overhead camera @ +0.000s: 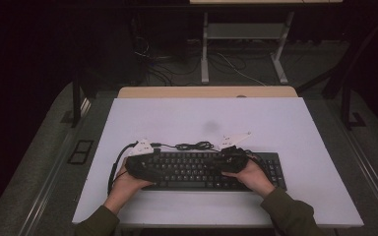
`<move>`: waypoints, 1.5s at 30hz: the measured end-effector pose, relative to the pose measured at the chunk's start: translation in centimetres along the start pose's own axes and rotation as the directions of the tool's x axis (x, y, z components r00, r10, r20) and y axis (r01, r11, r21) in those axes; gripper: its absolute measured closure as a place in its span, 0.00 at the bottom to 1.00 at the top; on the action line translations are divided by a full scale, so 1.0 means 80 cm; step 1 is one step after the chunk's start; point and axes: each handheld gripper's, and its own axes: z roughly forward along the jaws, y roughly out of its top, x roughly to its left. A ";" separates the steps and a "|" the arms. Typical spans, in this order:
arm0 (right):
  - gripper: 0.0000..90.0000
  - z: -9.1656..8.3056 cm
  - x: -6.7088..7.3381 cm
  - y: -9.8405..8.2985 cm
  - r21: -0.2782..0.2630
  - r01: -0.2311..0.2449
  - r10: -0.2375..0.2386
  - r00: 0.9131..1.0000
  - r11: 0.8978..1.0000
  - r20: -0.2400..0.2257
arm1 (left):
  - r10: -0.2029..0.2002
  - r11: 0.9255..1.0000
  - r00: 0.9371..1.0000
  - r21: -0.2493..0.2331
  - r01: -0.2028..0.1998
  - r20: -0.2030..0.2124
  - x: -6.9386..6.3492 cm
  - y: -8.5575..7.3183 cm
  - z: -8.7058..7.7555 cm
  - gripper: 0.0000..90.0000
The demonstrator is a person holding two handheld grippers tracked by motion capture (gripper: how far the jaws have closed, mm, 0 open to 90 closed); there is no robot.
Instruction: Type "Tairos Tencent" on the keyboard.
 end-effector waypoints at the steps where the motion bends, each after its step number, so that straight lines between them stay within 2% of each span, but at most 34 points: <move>1: 0.99 0.001 0.000 0.000 0.007 0.004 -0.004 1.000 1.000 0.000 | 0.000 1.000 1.000 0.001 0.000 0.000 0.000 0.000 0.000 0.08; 18: 0.99 0.012 0.001 -0.004 0.057 0.020 -0.022 0.999 0.998 0.029 | 0.004 1.000 1.000 0.007 -0.004 0.002 0.000 0.000 0.001 0.08; 28: 0.99 0.011 0.001 -0.003 0.052 0.020 -0.021 1.000 0.998 0.023 | 0.004 1.000 1.000 0.005 -0.004 0.000 0.000 0.000 0.000 0.08; 33: 0.97 0.006 -0.001 -0.001 0.032 0.010 -0.011 1.000 0.999 0.023 | -0.001 1.000 1.000 0.000 0.001 -0.002 0.000 0.000 0.000 0.08; 38: 0.90 -0.002 -0.003 0.001 0.003 0.007 -0.007 1.000 1.000 0.022 | 0.005 1.000 1.000 0.000 -0.005 -0.001 0.000 0.000 0.000 0.08; 44: 0.69 -0.010 -0.007 0.003 -0.040 -0.004 0.005 1.000 0.999 0.028 | 0.011 1.000 1.000 0.003 -0.011 -0.002 -0.001 -0.001 -0.002 0.08; 45: 0.68 -0.012 -0.007 0.003 -0.044 -0.004 0.005 0.999 0.999 0.033 | 0.011 1.000 1.000 0.003 -0.011 -0.003 -0.002 -0.001 -0.002 0.08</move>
